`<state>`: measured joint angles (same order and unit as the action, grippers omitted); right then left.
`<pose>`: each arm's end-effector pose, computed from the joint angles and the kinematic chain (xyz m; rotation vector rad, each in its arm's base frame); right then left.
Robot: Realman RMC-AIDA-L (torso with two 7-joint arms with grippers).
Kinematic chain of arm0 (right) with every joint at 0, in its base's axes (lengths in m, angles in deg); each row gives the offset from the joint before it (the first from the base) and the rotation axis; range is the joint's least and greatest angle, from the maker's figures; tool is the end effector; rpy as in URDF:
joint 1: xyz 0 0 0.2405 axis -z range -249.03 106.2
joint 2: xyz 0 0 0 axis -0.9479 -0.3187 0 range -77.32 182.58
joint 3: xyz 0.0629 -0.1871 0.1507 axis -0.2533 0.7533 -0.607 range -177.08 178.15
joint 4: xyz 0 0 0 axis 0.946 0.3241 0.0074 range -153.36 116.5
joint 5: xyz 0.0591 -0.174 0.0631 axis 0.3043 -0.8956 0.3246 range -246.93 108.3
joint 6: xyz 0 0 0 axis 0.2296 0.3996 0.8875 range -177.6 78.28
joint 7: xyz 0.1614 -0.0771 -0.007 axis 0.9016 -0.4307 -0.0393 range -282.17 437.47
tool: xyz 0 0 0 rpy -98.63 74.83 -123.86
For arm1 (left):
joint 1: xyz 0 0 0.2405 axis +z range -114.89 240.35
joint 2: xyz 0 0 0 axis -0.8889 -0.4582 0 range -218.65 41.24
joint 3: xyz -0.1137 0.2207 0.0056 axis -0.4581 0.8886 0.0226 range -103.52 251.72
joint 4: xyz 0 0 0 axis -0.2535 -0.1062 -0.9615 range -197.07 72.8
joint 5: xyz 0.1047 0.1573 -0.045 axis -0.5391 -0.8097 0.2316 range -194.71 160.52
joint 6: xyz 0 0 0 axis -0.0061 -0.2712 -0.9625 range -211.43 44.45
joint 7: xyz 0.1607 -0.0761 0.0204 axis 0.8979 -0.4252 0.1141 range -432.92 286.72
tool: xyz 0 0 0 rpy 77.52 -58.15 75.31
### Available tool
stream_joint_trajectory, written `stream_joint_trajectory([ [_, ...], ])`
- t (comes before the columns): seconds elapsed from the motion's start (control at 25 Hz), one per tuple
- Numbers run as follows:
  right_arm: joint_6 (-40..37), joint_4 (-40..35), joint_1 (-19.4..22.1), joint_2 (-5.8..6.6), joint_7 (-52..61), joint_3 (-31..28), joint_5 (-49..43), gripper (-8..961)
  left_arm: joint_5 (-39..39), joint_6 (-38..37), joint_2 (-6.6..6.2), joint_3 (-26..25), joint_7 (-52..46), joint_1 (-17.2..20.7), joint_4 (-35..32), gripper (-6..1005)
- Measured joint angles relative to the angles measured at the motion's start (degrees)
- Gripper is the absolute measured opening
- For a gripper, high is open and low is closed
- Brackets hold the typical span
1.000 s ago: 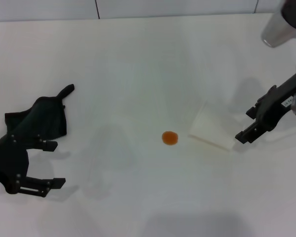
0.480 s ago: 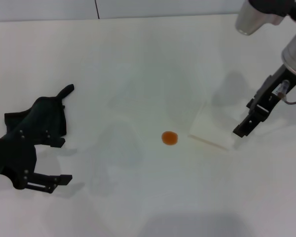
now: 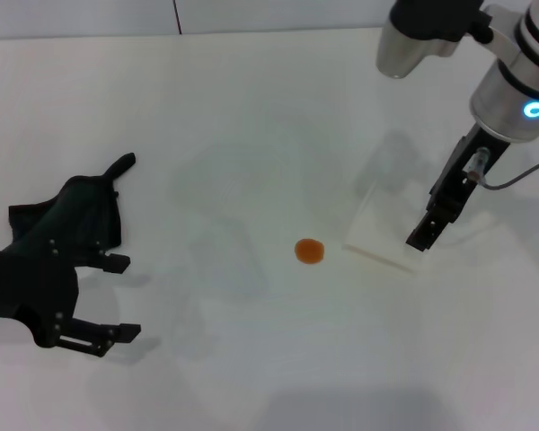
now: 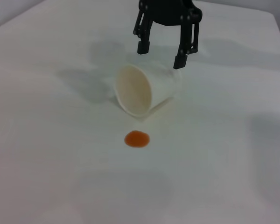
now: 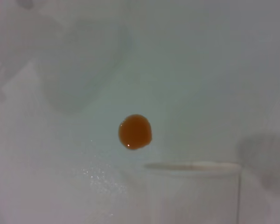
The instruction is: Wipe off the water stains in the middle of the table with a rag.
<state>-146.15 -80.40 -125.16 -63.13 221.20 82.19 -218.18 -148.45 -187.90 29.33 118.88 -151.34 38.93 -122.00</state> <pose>0.1508 0.3656 -0.0326 -2.7334 0.7056 -0.8178 -0.2660 0.2738 0.0061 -3.0202 -0.3300 -0.1605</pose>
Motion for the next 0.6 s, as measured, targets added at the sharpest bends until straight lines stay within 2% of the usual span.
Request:
stream_joint_trajectory([
  [0.2, 0.27, 4.08, -2.88, -0.18, 0.02, 0.59, 0.38, 856, -1.45, 0.04, 0.28, 0.22, -0.66, -0.61, 0.02, 887],
  [0.36, 0.91, 5.46, -4.05, -0.42, 0.31, 1.37, 0.84, 855, -2.77, 0.09, 0.79, 0.22, -0.7, -1.13, 0.02, 887],
  [0.6, 3.47, 8.6, -5.31, -0.43, 1.09, 4.29, 1.39, 854, -2.85, 0.27, 0.85, 0.21, -0.73, -1.33, 0.02, 887],
])
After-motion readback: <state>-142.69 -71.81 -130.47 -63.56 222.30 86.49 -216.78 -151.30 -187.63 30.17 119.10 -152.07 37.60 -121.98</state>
